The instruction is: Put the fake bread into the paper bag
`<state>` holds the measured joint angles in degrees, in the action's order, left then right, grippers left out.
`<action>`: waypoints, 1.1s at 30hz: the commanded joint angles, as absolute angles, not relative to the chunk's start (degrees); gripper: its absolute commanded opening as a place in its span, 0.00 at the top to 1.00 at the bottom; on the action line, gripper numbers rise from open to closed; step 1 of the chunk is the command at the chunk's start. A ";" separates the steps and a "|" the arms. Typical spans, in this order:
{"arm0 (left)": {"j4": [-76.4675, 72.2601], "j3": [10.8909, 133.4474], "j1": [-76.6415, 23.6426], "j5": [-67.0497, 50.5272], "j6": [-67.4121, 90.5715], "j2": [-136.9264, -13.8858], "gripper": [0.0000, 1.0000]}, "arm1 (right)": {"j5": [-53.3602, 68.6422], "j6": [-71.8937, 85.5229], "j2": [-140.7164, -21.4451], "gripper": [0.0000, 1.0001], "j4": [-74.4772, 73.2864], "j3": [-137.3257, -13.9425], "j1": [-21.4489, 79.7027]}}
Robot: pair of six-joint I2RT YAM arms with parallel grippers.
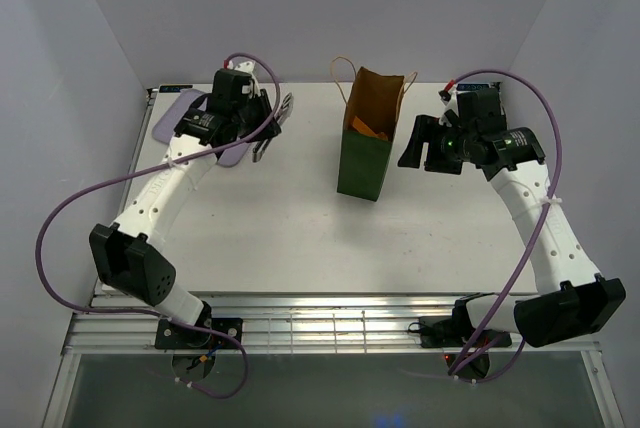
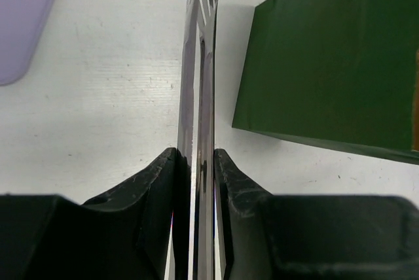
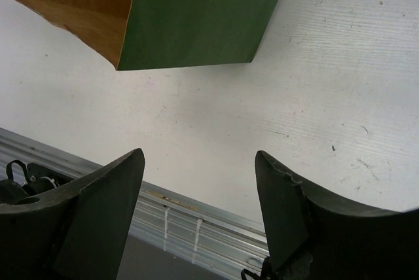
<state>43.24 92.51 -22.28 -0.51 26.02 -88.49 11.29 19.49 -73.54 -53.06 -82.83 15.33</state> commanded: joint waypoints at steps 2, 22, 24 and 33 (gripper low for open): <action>35.34 83.79 -22.06 -3.16 28.48 -86.57 0.63 | 11.78 19.42 -71.37 0.26 -53.35 -81.83 14.94; 23.48 70.49 -23.73 -0.88 28.56 -94.92 0.65 | 13.71 18.72 -71.89 0.26 -54.05 -81.30 15.03; 22.85 69.79 -23.82 -0.88 28.83 -96.41 0.65 | 13.97 18.72 -71.72 0.26 -54.14 -81.12 14.94; 20.22 64.97 -24.35 -2.10 32.52 -99.05 0.65 | 13.89 18.63 -70.66 0.26 -54.40 -79.45 15.03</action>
<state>22.55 67.59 -24.12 -1.54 30.63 -99.66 13.21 19.22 -72.42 -54.08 -79.81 15.33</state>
